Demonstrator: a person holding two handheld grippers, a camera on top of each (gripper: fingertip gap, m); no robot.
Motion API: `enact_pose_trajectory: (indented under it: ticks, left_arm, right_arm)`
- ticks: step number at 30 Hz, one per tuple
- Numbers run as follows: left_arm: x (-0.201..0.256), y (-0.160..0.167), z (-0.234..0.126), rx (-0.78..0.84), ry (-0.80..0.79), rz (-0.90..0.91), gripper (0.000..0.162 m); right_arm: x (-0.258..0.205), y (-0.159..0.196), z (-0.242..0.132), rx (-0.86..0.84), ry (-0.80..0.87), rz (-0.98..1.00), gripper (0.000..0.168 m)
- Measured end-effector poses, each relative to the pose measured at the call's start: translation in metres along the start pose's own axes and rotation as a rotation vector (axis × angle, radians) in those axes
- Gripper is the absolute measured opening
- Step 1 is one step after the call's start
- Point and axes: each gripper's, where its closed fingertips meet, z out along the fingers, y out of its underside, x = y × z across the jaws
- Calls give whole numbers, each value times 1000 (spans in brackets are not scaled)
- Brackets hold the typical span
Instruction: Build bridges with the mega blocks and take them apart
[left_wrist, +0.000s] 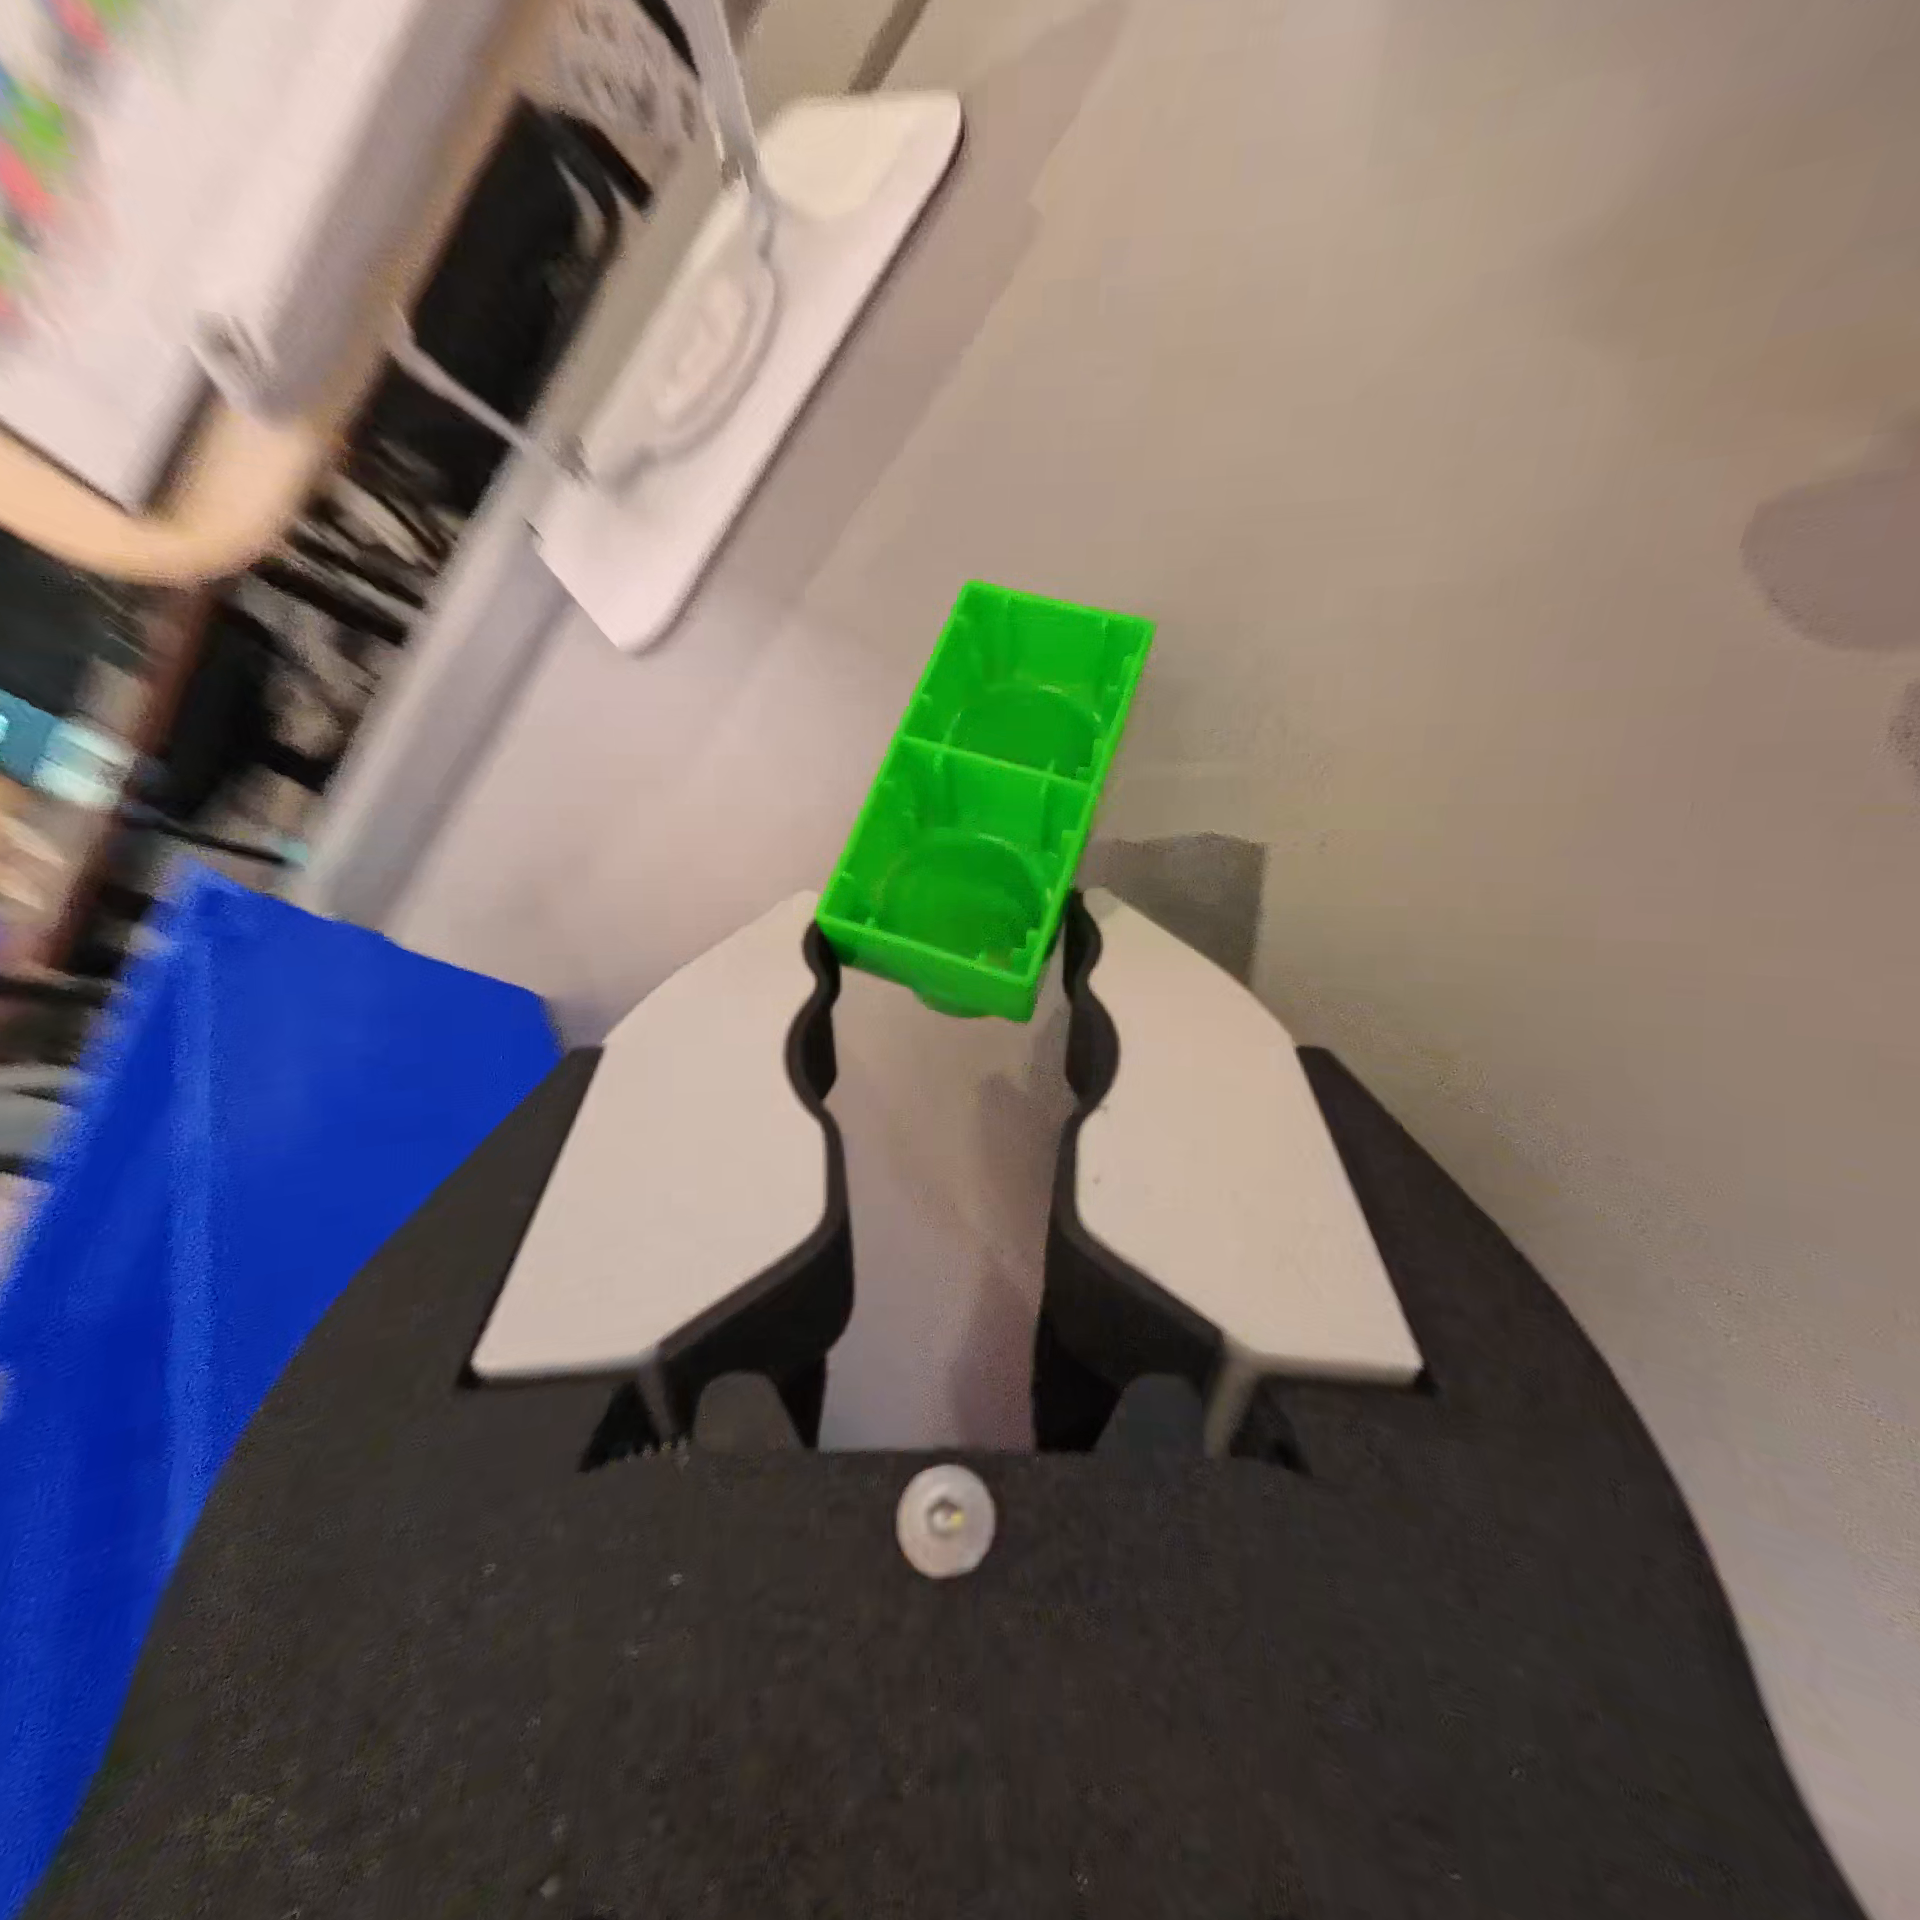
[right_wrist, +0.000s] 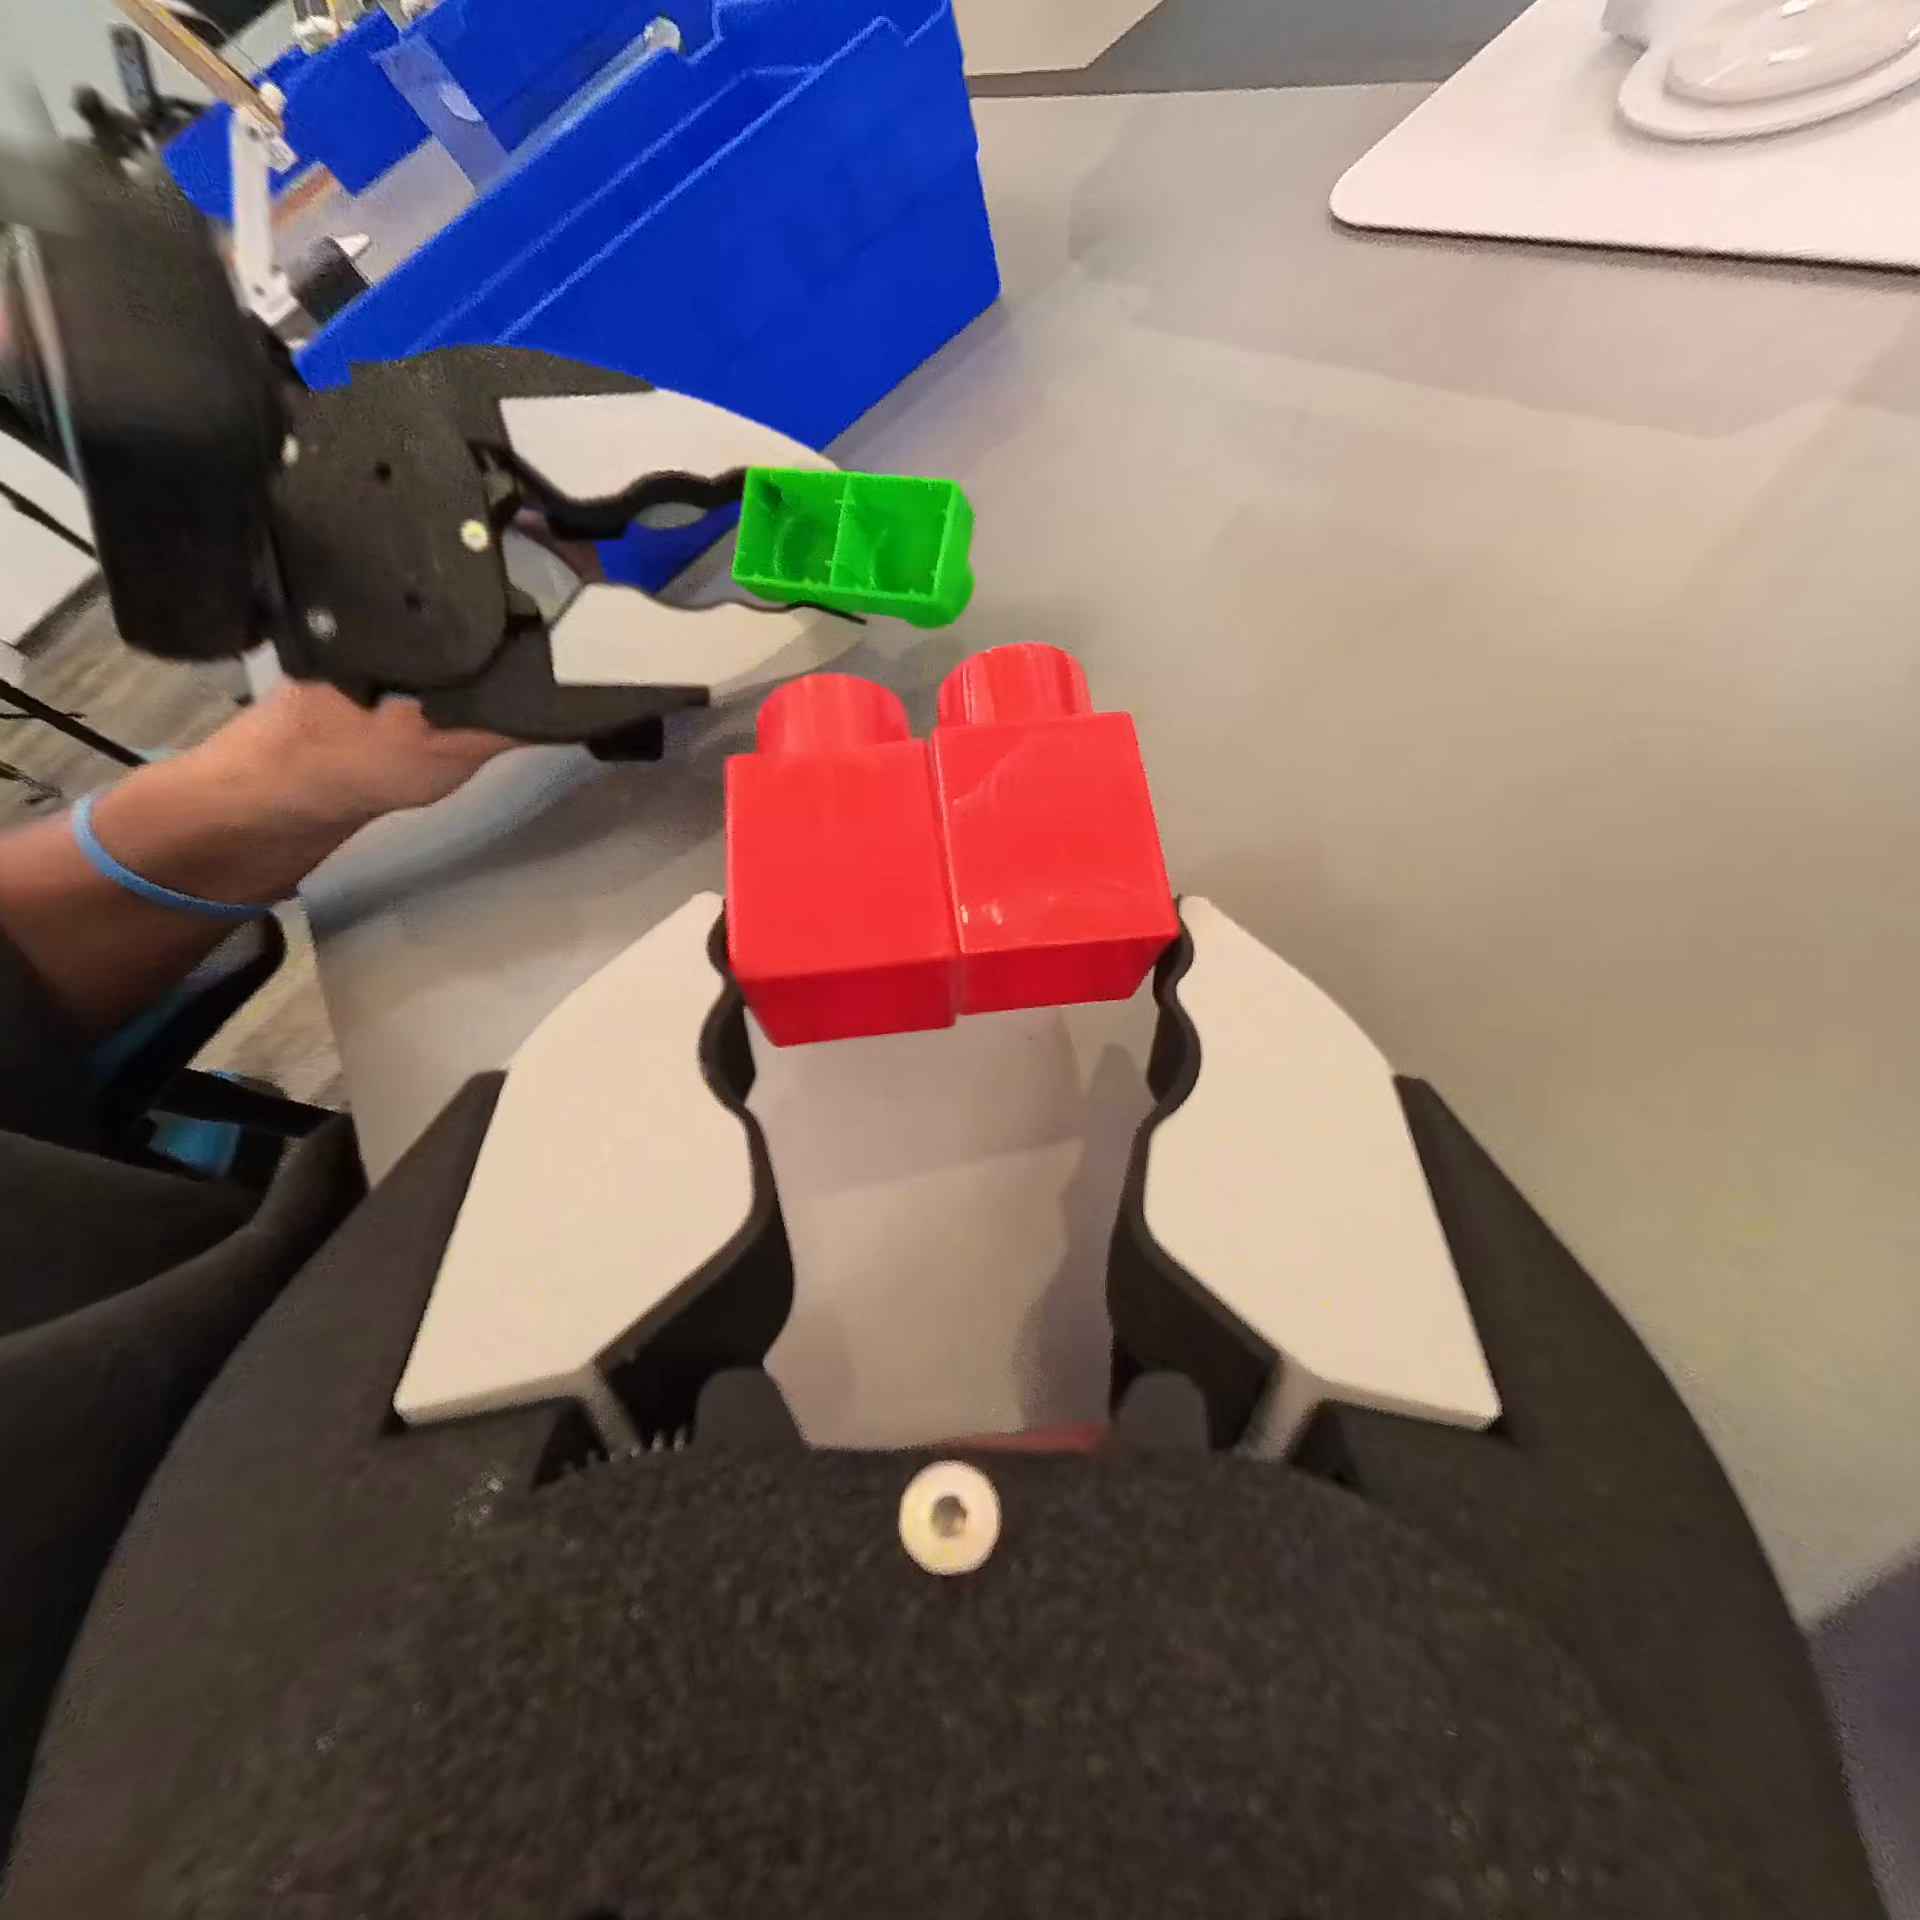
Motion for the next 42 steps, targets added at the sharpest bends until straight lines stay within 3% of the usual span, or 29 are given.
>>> enact_pose_trajectory:
  ticks: [3,8,15,18,24,28,35,42]
  left_arm:
    - [2,-14,-7,42,-89,228,41]
    - [17,-23,-9,92,13,180,40]
    - [29,-47,-36,221,462,-341,40]
    - [36,-52,-49,214,633,-421,40]
    - [81,-42,-96,-71,1145,-291,40]
    - [83,-38,-116,-261,1393,-215,40]
    - [62,-31,-106,-445,1541,10,40]
    - [60,-47,-97,-482,1569,166,39]
  right_arm:
    - [-7,-2,8,-13,-25,40,75]
    - [-13,-6,22,-62,30,-82,75]
    - [-2,-23,10,-36,98,-171,75]
    - [-2,-25,3,-28,94,-212,75]
    - [-18,-29,-10,-72,-25,-428,75]
    - [-36,-23,-10,-138,-151,-610,75]
    - [-42,-35,-3,-164,-155,-836,75]
    - [-46,-24,10,-237,-157,-952,75]
